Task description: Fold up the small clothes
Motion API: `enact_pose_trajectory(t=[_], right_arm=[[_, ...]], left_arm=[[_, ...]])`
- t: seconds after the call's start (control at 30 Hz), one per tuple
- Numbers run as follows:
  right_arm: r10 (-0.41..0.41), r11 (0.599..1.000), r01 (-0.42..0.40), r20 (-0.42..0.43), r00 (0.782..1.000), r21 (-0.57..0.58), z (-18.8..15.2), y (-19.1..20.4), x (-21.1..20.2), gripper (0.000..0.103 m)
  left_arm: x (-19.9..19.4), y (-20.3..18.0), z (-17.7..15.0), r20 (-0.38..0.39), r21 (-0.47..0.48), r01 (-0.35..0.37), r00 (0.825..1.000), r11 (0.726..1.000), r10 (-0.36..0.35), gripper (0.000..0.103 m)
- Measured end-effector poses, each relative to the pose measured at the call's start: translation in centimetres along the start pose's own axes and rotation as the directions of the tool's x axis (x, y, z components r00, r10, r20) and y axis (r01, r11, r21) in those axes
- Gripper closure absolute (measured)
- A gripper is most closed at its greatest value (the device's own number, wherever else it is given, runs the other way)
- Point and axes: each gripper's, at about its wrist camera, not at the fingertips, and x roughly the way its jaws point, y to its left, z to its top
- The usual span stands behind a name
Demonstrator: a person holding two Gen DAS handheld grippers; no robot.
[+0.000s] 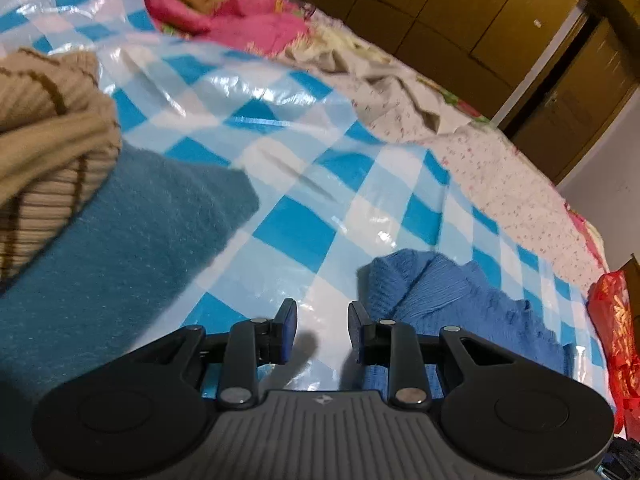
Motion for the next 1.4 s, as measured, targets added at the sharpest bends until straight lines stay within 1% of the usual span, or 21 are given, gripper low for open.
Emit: enact_pose_trajectory(t=[0.07,0.1,0.17,0.2,0.27,0.33,0.43,0.47,0.5,0.57,0.63,0.67,0.73,0.83,0.97,1.03,1.1,1.17,1.27,1.33,1.4], right_arm=[[-0.008,1.000,0.008,-0.016,1.000,-0.008,0.1,0.4,0.7,0.056],[-0.013,1.000,0.013,-0.022,1.000,-0.009,0.2,0.5,1.1,0.057],[-0.027,1.000,0.027,-0.031,0.999,0.001,0.3,0.4,1.8,0.059],[-0.028,1.000,0.028,-0.035,0.999,0.011,0.3,0.3,2.0,0.060],[-0.025,0.999,0.026,-0.036,0.999,0.028,0.3,0.1,2.1,0.062],[-0.035,0.999,0.036,-0.038,0.999,0.020,0.1,-0.1,2.0,0.062],[-0.055,0.998,0.055,-0.043,0.998,-0.003,-0.1,-0.4,2.0,0.062],[-0.059,0.998,0.059,-0.045,0.997,-0.004,-0.2,-0.6,2.1,0.061],[-0.062,0.998,0.062,-0.046,0.997,0.000,-0.3,-0.8,2.1,0.061],[-0.061,0.998,0.063,-0.048,0.997,0.022,-0.4,-1.4,2.2,0.061],[-0.057,0.997,0.059,-0.045,0.997,0.041,-0.5,-1.7,2.1,0.062],[-0.056,0.997,0.058,-0.040,0.998,0.047,-0.6,-1.7,1.9,0.061],[-0.063,0.997,0.064,-0.030,0.998,0.043,-0.7,-1.6,1.6,0.061],[-0.076,0.997,0.076,-0.011,0.997,0.014,-1.0,-1.1,0.7,0.061],[-0.081,0.996,0.082,0.031,0.996,-0.020,-1.5,-0.4,-0.8,0.061],[-0.091,0.995,0.092,0.022,0.996,-0.047,-1.8,-0.1,-0.7,0.061],[-0.123,0.991,0.122,-0.017,0.992,-0.062,-2.1,0.0,0.1,0.061],[-0.141,0.988,0.139,-0.036,0.989,-0.060,-2.4,-0.1,0.4,0.061],[-0.145,0.988,0.144,-0.024,0.989,-0.056,-2.5,0.3,-0.8,0.061],[-0.147,0.986,0.147,-0.003,0.989,-0.080,-2.6,1.0,-1.9,0.061],[-0.127,0.989,0.127,0.007,0.992,-0.078,-3.0,1.4,-3.3,0.061]], left_arm=[[-0.4,-0.6,0.0,0.016,0.028,0.021,1.000,0.999,-0.021,0.065],[-0.4,-1.3,-0.1,0.012,0.060,0.039,0.999,0.997,-0.040,0.065],[0.0,-3.1,-0.3,-0.005,0.143,0.064,0.998,0.988,-0.064,0.065],[0.5,-4.2,-0.4,-0.015,0.201,0.068,0.998,0.977,-0.066,0.065],[1.6,-5.7,-0.8,-0.033,0.263,0.066,0.998,0.963,-0.060,0.065],[3.1,-6.5,-0.9,-0.053,0.286,0.053,0.998,0.957,-0.039,0.065],[5.0,-6.9,-0.4,-0.051,0.314,0.001,0.999,0.949,0.016,0.065],[5.3,-6.8,-0.2,-0.043,0.307,-0.017,0.999,0.952,0.032,0.065],[5.7,-6.4,0.4,-0.034,0.280,-0.037,0.998,0.959,0.049,0.065],[5.8,-5.3,1.6,-0.024,0.197,-0.054,0.998,0.979,0.060,0.065],[5.5,-4.1,2.2,-0.021,0.132,-0.059,0.998,0.990,0.063,0.065],[5.1,-3.8,2.1,-0.021,0.123,-0.064,0.998,0.990,0.067,0.065],[4.2,-3.2,1.4,-0.032,0.134,-0.069,0.997,0.989,0.074,0.064],[2.0,-1.8,-0.8,-0.073,0.103,-0.028,0.997,0.994,0.035,0.064],[-0.9,-0.1,-4.0,-0.107,0.044,0.027,0.994,0.999,-0.022,0.063],[-1.6,0.3,-5.3,-0.118,0.033,0.046,0.992,0.998,-0.042,0.061],[-2.2,0.4,-5.8,-0.106,0.037,0.049,0.993,0.998,-0.045,0.060],[-2.3,0.7,-5.8,-0.108,0.008,0.054,0.993,0.998,-0.053,0.060],[-2.9,1.3,-5.6,-0.103,-0.058,0.080,0.991,0.995,-0.086,0.060],[-3.9,1.2,-5.9,-0.084,-0.049,0.103,0.991,0.993,-0.107,0.060],[-4.7,0.8,-6.6,-0.075,-0.006,0.121,0.990,0.993,-0.121,0.060]])
